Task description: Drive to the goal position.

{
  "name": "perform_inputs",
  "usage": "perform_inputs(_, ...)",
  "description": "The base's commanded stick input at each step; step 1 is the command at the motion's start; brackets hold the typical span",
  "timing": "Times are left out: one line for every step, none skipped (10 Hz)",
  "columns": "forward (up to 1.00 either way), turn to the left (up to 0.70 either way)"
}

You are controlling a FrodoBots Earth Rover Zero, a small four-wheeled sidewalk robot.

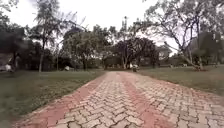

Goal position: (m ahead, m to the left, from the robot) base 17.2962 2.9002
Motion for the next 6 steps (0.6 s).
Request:
perform_inputs(0.7,0.0)
perform_inputs(0.7,0.0)
perform_inputs(0.7,-0.17)
perform_inputs(0.7,-0.35)
perform_inputs(0.7,-0.35)
perform_inputs(0.7,0.0)
